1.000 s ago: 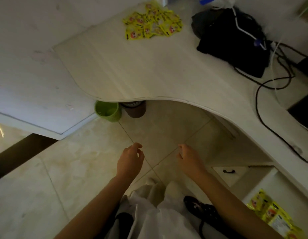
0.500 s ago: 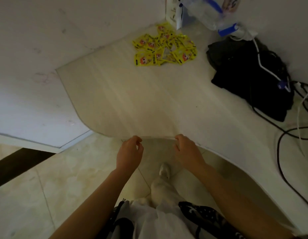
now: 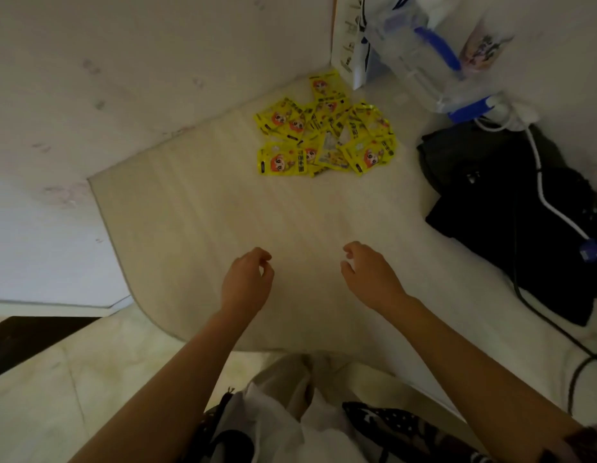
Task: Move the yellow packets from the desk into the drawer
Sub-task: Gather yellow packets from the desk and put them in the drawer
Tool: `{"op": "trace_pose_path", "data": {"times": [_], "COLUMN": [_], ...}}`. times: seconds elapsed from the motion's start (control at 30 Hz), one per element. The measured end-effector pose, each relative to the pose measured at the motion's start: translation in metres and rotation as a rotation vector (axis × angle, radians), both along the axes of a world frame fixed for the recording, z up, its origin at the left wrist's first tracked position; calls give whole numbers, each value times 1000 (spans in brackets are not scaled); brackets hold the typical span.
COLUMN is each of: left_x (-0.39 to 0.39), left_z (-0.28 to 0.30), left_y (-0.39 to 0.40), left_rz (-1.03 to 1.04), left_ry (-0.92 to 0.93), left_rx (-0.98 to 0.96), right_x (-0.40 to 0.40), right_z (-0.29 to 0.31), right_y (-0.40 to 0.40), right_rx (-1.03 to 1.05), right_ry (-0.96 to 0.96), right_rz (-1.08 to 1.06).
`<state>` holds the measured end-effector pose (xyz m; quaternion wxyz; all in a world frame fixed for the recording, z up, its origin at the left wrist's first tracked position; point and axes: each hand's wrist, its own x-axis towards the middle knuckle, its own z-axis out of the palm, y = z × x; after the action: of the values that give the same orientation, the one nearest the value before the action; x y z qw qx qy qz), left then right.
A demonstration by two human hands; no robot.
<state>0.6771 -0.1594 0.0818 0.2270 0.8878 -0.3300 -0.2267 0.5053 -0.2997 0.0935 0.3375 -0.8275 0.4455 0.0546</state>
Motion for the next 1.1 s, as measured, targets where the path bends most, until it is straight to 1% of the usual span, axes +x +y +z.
{"op": "trace_pose_path", "data": {"times": [0.23, 0.47, 0.63, 0.73, 0.8, 0.9, 0.97, 1.1], "left_x": [78, 135, 150, 154, 154, 151, 148, 139], "left_z": [4, -3, -11, -19, -24, -31, -34, -33], "left_y": [-78, -145, -188, -203, -207, -204, -199, -195], "left_rz": [-67, -258, -363, -435, -485, -478, -469, -414], "left_ry": [-20, -80, -135, -149, -201, -282, -306, -273], "left_rx": [-33, 37, 78, 105, 123, 105, 127, 160], "right_x": [50, 89, 112, 122, 126, 128, 127, 122], "right_z": [-3, -14, -19, -21, -23, -23, -24, -29], "right_y": [-75, -148, -185, -203, -213, -219, -221, -225], "right_rx": [-61, -127, -234, -312, -367, -430, -462, -563], "right_ry": [45, 134, 170, 241, 307, 339, 352, 377], "right_rz": [-35, -35, 2, 101, 170, 200, 234, 314]}}
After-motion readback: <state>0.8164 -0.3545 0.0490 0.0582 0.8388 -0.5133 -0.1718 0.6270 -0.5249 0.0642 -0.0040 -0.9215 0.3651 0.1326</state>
